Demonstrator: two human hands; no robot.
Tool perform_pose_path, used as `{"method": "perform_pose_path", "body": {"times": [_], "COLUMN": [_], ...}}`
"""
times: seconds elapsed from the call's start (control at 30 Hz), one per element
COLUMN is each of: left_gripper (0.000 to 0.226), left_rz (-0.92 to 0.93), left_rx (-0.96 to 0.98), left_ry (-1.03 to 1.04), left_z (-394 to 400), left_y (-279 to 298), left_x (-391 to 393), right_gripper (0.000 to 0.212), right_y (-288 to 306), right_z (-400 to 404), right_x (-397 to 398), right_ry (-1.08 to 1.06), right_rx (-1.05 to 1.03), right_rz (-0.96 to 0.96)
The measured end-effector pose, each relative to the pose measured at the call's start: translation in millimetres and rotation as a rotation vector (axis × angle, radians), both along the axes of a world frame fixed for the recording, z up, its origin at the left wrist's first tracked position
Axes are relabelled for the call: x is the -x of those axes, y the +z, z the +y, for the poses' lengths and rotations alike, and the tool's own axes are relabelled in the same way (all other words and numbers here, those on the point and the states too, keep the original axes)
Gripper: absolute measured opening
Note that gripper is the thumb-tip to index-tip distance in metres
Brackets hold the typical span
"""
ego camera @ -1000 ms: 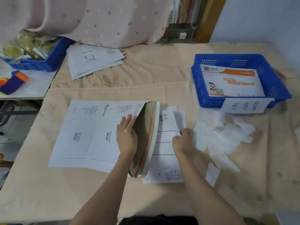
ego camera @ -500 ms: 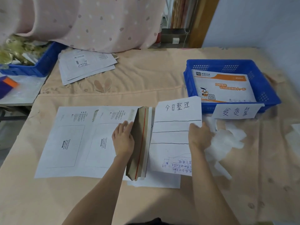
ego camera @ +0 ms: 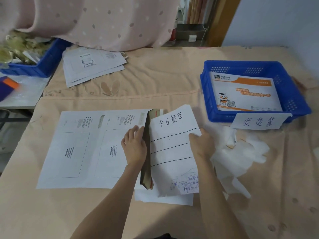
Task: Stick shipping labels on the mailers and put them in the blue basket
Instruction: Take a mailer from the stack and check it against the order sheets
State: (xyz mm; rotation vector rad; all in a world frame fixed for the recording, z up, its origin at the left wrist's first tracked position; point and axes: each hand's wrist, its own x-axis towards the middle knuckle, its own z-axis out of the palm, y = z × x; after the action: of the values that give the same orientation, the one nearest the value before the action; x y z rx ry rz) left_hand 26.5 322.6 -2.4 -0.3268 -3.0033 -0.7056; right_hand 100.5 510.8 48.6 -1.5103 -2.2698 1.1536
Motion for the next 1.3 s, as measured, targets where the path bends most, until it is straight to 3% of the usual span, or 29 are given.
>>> {"method": "perform_pose_path", "body": {"times": [0.43, 0.6, 0.73, 0.93, 1.3], "left_gripper": [0.049, 0.049, 0.050, 0.048, 0.047], "left_rz": [0.036, 0.037, 0.055, -0.029, -0.063], "left_rx": [-0.035, -0.078, -0.150, -0.308, -0.416], "left_ry": [-0.066, -0.048, -0.045, -0.077, -0.083], "left_z": [2.7, 5.9, 7.7, 10.1, 26.1], "left_y": [5.4, 11.1, 10.1, 10.1, 20.7], "left_x": [-0.3, 1.8, 3.6, 3.8, -5.0], "right_gripper": [0.016, 0.012, 0.017, 0.023, 0.033], "right_y": [4.8, 0.8, 1.4, -2.0, -3.1], "right_z": [-11.6, -16.1, -19.3, -26.0, -47.2], "right_x": [28.5, 26.2, 22.4, 21.7, 38.8], "right_ry": [0.070, 0.095, 0.169, 0.229, 0.301], "right_rx": [0.006, 0.173, 0.301, 0.341, 0.372], "right_rz": [0.037, 0.036, 0.050, 0.052, 0.121]}}
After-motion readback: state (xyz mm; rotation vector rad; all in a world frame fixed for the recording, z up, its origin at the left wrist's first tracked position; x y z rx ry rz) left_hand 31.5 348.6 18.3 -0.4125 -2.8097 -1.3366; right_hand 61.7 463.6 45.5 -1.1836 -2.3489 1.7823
